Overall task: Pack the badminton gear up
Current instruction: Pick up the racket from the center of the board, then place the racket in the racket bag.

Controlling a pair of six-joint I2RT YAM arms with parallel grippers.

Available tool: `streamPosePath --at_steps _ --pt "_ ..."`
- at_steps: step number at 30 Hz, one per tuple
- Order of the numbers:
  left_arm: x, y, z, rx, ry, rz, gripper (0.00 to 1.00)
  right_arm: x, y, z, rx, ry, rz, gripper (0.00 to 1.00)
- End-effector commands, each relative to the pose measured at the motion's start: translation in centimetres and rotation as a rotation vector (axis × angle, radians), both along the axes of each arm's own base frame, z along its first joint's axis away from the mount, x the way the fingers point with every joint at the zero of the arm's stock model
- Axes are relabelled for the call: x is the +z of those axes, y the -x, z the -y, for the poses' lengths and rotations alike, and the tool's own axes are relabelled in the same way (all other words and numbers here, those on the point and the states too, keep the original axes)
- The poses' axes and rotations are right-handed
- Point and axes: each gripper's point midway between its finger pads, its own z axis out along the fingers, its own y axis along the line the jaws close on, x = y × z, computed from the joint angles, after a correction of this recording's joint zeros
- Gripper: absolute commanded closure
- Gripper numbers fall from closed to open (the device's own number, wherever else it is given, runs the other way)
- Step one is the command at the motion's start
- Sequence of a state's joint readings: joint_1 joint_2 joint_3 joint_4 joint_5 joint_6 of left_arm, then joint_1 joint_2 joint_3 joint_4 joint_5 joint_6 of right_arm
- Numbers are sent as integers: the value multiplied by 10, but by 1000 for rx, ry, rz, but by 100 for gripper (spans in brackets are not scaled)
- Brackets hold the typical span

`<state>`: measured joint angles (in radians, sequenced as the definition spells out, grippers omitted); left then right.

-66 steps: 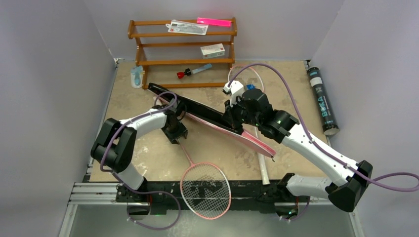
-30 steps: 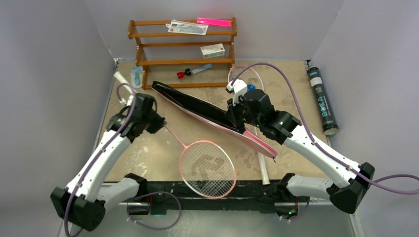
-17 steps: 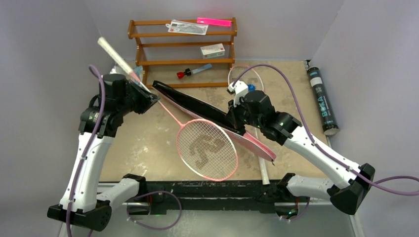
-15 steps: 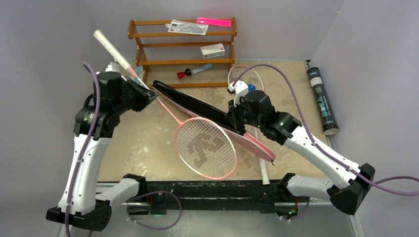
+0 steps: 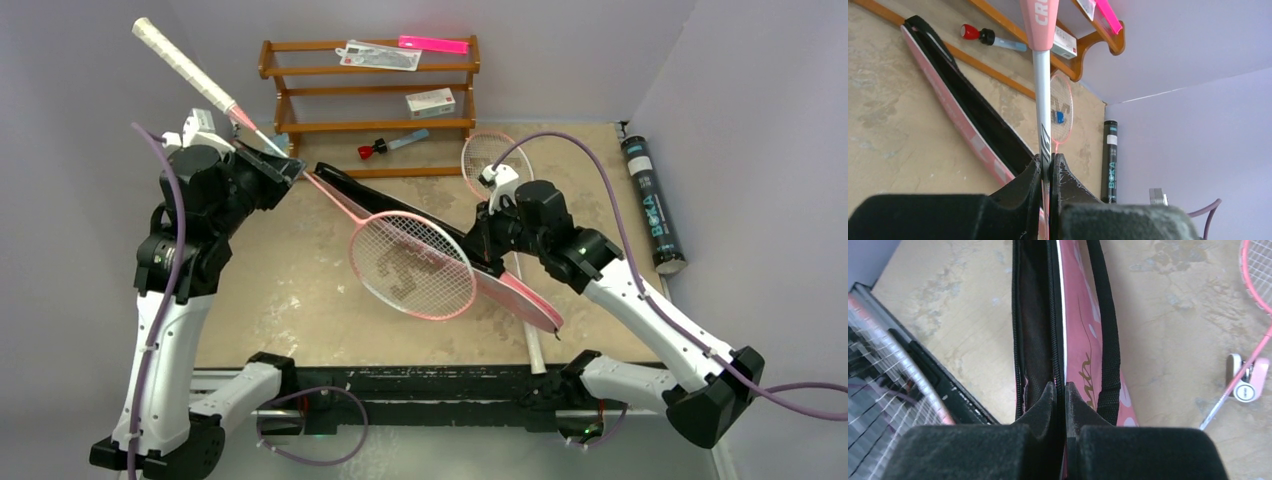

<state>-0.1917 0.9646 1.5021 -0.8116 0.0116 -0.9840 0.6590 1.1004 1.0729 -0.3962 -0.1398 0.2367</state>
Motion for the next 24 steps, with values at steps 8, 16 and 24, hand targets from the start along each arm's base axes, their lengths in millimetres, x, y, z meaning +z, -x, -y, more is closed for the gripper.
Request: streamPosePath --at_steps 8,16,24 --pt "112 -11 -3 14 24 382 100 28 15 -12 66 -158 8 100" --pt "136 -8 -12 46 -31 538 100 29 13 -11 59 -178 1 100" --pt "141 -10 4 -52 -86 610 100 32 7 -9 45 -203 7 100"
